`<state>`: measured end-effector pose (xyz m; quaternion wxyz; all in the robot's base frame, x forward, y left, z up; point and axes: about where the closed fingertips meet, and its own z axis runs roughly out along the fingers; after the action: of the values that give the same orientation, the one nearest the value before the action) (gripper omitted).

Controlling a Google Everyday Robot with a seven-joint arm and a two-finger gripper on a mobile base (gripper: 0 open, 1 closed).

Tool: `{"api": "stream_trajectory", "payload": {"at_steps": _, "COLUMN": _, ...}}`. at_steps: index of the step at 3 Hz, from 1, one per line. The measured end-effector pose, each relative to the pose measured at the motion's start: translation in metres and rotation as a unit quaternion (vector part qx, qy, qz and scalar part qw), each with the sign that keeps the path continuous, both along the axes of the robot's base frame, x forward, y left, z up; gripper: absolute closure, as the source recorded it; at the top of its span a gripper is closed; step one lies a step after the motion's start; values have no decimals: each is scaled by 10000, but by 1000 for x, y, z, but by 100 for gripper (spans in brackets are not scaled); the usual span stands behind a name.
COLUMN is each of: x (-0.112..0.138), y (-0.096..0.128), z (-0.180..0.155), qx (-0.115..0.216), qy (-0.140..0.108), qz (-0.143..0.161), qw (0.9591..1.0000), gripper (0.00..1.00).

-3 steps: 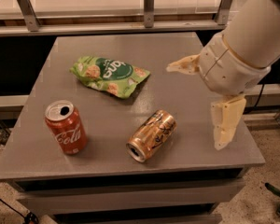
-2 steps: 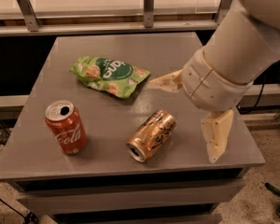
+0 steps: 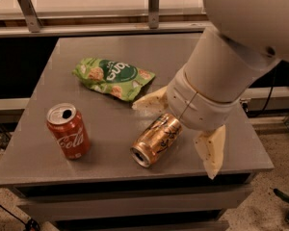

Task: Place orange can upright

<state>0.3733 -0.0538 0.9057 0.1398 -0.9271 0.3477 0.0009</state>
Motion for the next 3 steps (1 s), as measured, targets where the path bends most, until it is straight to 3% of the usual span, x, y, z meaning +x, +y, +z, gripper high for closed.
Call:
{"api": "stream_trajectory", "payload": {"at_steps": 1, "x": 5, "y": 4, "z": -10, "qx": -503, "qy": 94, "qz": 159, "qw": 9986, "gripper": 0}}
{"api": "stream_trajectory", "payload": {"at_steps": 2, "x": 20, "y": 3, "z": -42, "qx": -1362, "qy": 353, "qz": 334, "qw": 9895, "gripper": 0}}
{"api": "stream_trajectory", "payload": {"at_steps": 3, "x": 35, "y": 3, "z": -68, "qx": -1911, "qy": 527, "qz": 407, "qw": 9793, "gripper": 0}}
